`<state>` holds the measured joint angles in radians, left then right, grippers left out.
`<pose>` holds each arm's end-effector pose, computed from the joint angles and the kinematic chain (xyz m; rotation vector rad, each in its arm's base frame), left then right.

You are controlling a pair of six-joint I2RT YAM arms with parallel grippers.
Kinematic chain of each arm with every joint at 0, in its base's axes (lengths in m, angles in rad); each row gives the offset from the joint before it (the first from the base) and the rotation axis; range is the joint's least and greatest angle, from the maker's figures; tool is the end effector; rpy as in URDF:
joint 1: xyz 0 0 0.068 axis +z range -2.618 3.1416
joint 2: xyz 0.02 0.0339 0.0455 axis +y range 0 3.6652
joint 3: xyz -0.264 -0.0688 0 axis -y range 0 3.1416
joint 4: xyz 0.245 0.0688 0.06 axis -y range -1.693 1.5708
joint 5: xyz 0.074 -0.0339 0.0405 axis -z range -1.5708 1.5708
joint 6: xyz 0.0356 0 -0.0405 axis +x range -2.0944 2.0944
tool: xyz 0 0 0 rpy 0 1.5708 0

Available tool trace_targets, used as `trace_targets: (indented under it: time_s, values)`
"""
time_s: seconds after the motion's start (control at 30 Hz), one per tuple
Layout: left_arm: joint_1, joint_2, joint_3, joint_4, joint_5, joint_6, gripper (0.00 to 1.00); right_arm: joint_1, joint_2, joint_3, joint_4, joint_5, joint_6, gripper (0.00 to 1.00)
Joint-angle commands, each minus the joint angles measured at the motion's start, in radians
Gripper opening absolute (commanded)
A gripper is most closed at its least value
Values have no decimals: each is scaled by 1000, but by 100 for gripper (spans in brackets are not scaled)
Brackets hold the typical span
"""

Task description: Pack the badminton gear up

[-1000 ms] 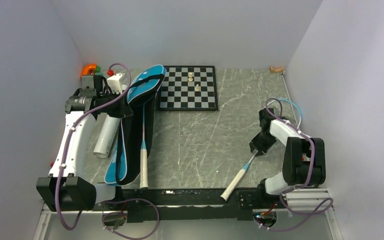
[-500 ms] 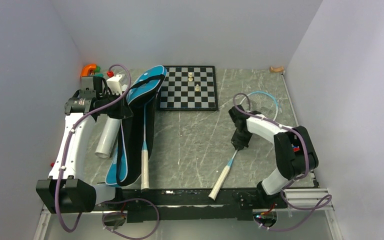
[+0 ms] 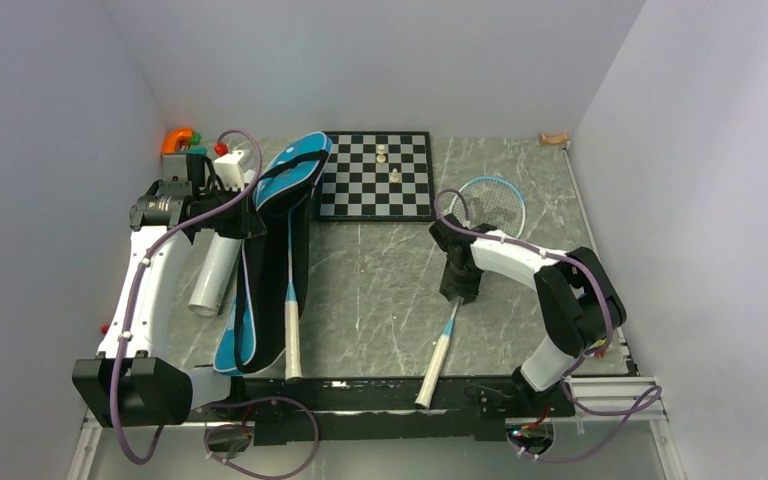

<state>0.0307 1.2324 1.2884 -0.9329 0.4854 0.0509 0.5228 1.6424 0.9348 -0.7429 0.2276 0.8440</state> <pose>0.2415 -0.0092 0.3551 0.2368 2.3749 -0.5530 0.2441 0.1314 0.1553 0.4837 2.8610 -0.1468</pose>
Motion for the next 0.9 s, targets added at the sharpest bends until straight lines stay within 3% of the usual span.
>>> trace_targets:
  time_s: [0.0, 0.13, 0.23, 0.3, 0.43, 0.57, 0.87]
  values:
    - [5, -30, 23, 49, 48, 10, 0, 4, 41, -15, 1, -43, -38, 50]
    - [5, -36, 25, 46, 48, 12, 0, -15, 36, 52, -21, -6, -83, 83]
    - [5, -40, 25, 43, 50, 10, 0, -46, 54, 87, -16, -3, -113, 91]
    - [5, -41, 25, 42, 48, 10, 0, -79, 80, 108, -10, -12, -141, 89]
    - [7, -46, 19, 42, 48, 10, 0, -148, 112, 121, 33, -39, -174, 71]
    - [8, -45, 23, 36, 49, 9, 0, -192, 123, 115, 106, -88, -208, 69]
    - [7, -45, 29, 24, 40, 21, 0, -193, 144, 80, 137, -61, -202, 53]
